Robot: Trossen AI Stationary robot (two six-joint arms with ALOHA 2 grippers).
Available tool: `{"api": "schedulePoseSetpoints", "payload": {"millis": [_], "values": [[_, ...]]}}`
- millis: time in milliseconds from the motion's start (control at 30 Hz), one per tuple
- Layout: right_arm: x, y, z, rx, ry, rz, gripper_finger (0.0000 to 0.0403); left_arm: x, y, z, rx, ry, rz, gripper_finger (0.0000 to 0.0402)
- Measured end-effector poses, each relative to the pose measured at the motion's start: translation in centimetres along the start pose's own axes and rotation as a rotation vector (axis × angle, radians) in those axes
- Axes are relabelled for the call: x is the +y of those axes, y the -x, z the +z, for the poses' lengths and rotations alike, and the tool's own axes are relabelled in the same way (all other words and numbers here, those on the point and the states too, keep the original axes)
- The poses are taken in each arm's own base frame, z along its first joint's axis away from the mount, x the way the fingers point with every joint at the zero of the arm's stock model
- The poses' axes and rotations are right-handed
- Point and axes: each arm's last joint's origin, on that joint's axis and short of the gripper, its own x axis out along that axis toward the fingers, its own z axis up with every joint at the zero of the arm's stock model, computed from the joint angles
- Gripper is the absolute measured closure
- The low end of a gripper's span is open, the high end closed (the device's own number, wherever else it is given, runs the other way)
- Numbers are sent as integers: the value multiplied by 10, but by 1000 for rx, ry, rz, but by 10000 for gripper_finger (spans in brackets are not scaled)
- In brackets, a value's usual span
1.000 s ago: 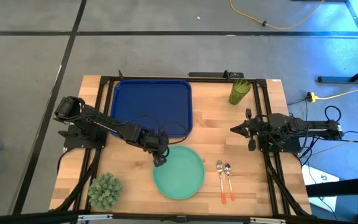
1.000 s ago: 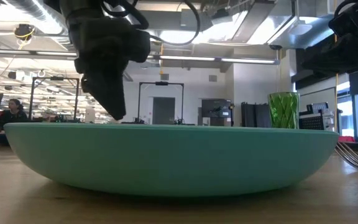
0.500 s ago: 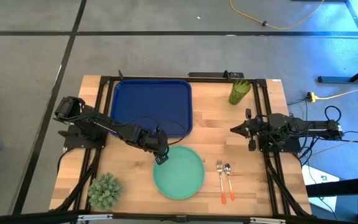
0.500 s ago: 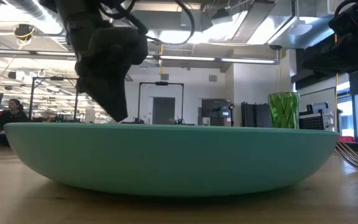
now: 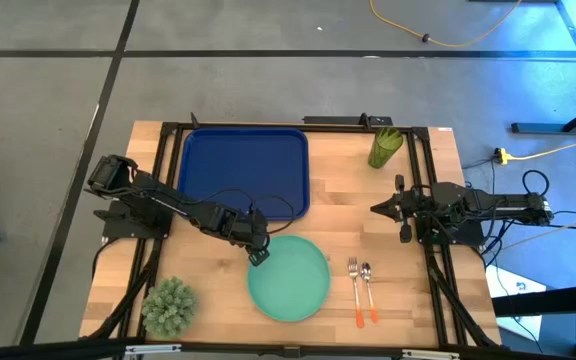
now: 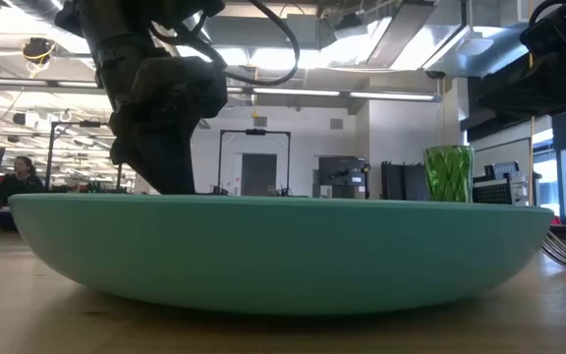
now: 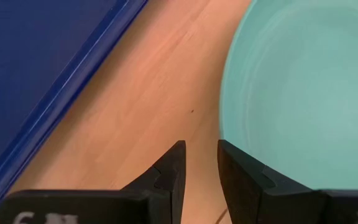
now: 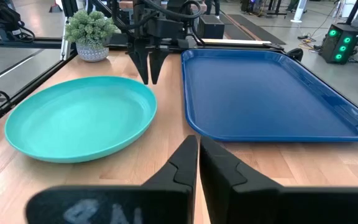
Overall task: Pick and place plate/cup/fork/spoon on tray
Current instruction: Adjust the green plate
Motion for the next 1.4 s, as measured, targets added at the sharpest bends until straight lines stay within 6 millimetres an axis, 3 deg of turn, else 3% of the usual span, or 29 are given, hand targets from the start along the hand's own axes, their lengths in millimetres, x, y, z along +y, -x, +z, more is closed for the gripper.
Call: {"api": "schedulePoseSetpoints", "payload": {"millis": [567, 1167, 1400], "values": [[0, 0, 0, -2, 0, 0, 382, -3, 3, 2, 3, 6, -48, 317], [0, 0, 0, 0, 1, -1, 382, -5, -29, -7, 95, 6, -67, 318], [0, 0, 0, 0, 1, -1, 382, -5, -31, -10, 170, 76, -83, 388]]}}
